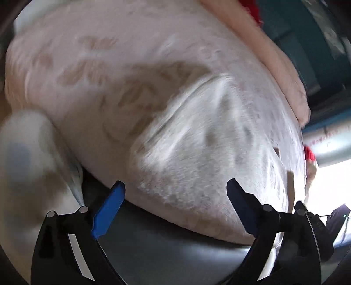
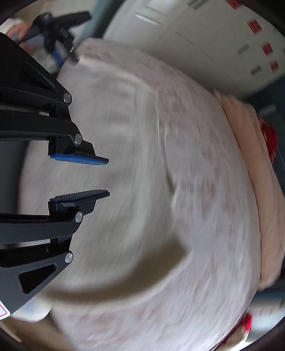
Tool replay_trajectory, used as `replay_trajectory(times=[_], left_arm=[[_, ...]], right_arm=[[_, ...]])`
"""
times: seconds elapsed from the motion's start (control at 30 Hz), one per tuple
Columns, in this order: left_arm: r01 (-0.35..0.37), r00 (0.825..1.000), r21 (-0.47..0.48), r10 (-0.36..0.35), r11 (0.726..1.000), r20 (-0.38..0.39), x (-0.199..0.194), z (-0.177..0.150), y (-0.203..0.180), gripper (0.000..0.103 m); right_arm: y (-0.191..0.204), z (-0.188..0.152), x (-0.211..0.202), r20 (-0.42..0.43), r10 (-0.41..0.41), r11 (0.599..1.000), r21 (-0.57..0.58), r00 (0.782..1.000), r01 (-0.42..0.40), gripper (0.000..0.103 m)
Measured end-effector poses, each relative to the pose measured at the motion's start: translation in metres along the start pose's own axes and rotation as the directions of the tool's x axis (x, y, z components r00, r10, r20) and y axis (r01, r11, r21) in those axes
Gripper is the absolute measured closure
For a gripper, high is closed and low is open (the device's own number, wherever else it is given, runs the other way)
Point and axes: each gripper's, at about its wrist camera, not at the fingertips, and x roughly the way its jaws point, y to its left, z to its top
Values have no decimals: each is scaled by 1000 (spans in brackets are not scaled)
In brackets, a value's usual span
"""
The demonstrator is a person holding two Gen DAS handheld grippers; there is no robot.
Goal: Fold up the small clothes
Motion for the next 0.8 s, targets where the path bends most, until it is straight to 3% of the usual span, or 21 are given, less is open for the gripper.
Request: replay_trajectory(times=[0.13,0.23,0.27,0.33,0.47,0.57,0.7,0.8], left_arm=[[45,997,-172,-56,984,-58,24,-3,25,13],[70,996,-203,-80,977,-41,23,-2,30,19],[71,996,-207,-80,976,-35,22,-2,31,21],[68,997,-215,-76,974,-29,21,-3,36,34],[77,996,-227,-86,971,-30,16,-6,43,50],[95,995,-209,-101,973,-20,11,-4,35,70],[76,996,-203,-82,976,-25,15,2,21,69],[79,997,-196,-83,977,-11,19,6,17,81]], right_arm=[[44,28,48,-70,16,998,-58,997,-21,79],[72,37,90,-136,-63,992,-118,989,47,80],[75,35,110,-189,-100,988,-137,977,75,80],[76,29,132,-193,-130,983,-156,973,101,80],[76,27,134,-178,-126,985,-139,976,101,80],[76,28,133,-170,-118,983,-162,978,90,80],[73,27,129,-159,-92,987,-144,983,69,80],[68,22,128,-154,-72,990,-134,985,52,80]])
